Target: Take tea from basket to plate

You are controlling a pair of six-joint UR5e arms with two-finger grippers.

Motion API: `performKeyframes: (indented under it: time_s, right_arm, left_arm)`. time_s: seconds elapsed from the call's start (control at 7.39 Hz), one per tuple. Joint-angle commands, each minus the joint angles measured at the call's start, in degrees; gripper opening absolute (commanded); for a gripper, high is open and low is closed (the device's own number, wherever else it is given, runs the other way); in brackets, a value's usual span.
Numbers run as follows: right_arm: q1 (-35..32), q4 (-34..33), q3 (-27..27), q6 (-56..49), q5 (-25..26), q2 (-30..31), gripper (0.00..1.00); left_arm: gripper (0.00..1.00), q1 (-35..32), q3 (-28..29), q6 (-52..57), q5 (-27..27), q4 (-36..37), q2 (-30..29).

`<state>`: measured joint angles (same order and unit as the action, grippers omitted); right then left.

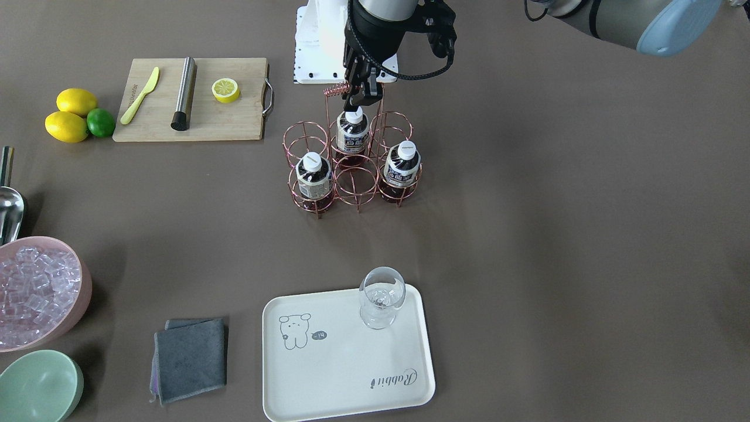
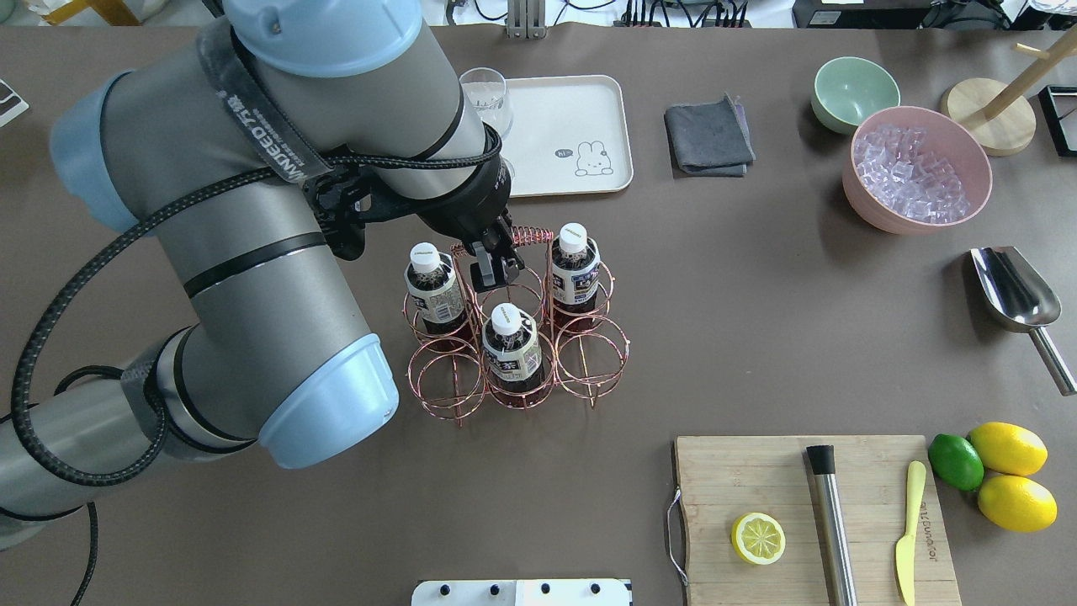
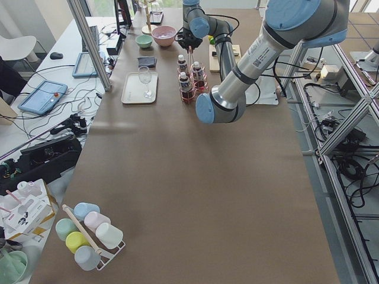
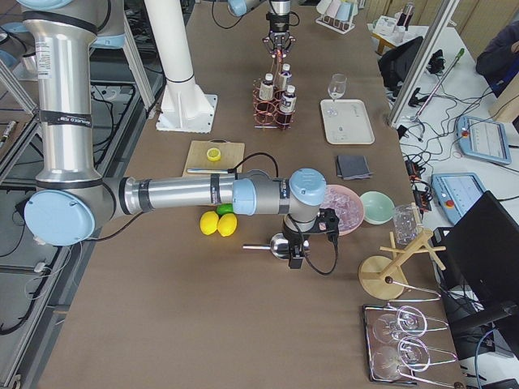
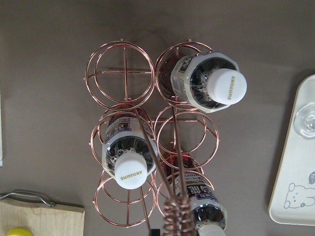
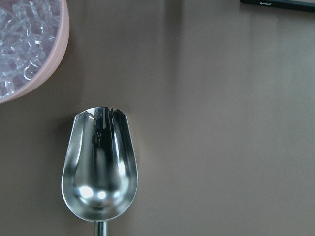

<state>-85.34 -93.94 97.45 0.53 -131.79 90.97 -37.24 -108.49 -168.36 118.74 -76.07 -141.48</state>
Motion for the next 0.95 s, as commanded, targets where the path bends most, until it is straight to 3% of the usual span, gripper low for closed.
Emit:
performKeyframes:
  time_s: [0.0, 0.41, 0.81]
  right_arm:
    - [0.0, 0.0, 0.2, 0.0, -0.1, -0.2, 1.00]
    - [0.0, 0.0, 0.2, 0.0, -0.1, -0.3, 1.00]
    - [0.0, -0.2, 8.5, 0.0, -0.8, -0.3, 1.00]
  left_arm:
    - [0.00, 0.0, -0.4, 0.1, -0.1, 0.4, 0.0]
    - [0.00, 0.2, -0.1, 0.1, -0.2, 0.4, 0.0]
    - [0.00, 0.9, -0.6, 0.0, -1.4, 0.4, 0.0]
